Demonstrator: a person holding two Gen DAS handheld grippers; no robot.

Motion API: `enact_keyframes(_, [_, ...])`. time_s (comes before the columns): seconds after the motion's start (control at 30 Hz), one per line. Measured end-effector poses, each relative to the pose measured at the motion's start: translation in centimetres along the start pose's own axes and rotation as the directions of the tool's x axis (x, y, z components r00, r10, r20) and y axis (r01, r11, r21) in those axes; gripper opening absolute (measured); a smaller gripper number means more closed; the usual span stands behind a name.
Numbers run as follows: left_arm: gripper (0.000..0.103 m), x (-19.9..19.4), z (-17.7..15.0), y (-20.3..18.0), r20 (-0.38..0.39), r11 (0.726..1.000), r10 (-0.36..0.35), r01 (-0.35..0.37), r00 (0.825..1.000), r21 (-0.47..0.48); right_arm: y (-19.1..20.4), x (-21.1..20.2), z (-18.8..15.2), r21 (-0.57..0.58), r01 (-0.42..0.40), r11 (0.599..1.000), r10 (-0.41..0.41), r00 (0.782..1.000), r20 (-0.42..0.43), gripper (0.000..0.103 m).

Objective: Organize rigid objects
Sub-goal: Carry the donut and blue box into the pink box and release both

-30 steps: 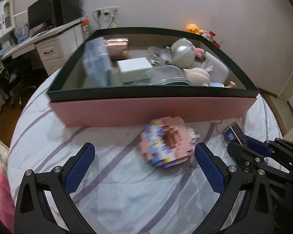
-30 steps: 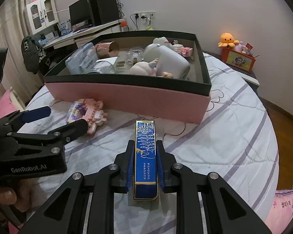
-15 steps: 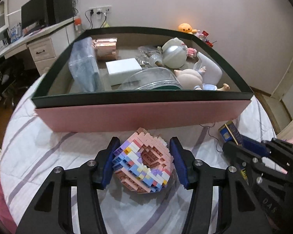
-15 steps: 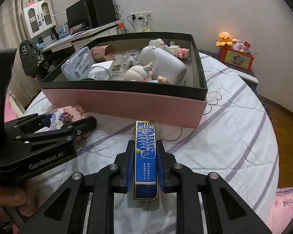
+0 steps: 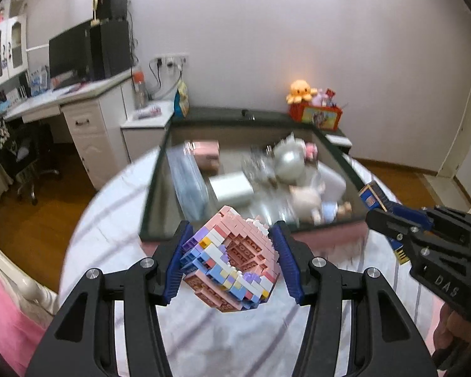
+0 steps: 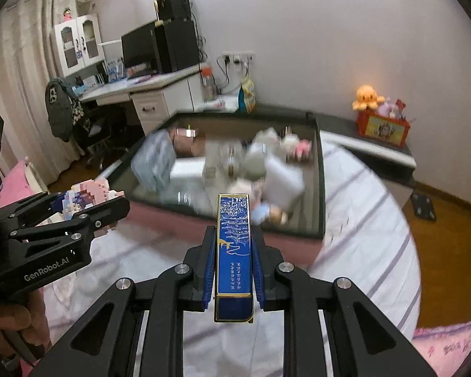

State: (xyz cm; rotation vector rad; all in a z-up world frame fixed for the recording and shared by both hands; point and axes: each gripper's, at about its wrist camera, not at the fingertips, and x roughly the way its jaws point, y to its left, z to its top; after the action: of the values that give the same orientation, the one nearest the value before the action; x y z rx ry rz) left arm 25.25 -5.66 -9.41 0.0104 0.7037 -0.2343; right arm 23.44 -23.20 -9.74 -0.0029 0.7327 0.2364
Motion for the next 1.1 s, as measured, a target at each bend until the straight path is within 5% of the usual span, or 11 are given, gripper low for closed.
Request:
enact_keyframes(0.57, [0.054, 4.6, 10.8, 1.8, 0.108, 1.000, -0.025, 0.024, 0.994, 0.008, -0.9, 4.4, 10.5, -0.016, -0.048, 0.999, 0.049, 0.996, 0.072, 0.021])
enact_keyframes(1.1, [0.054, 14.3, 10.9, 1.1, -0.067, 0.999, -0.021, 0.023, 0.998, 0.030, -3.2, 13.4, 11.4, 0.047, -0.057, 0.997, 0.060, 0.995, -0.082, 0.021])
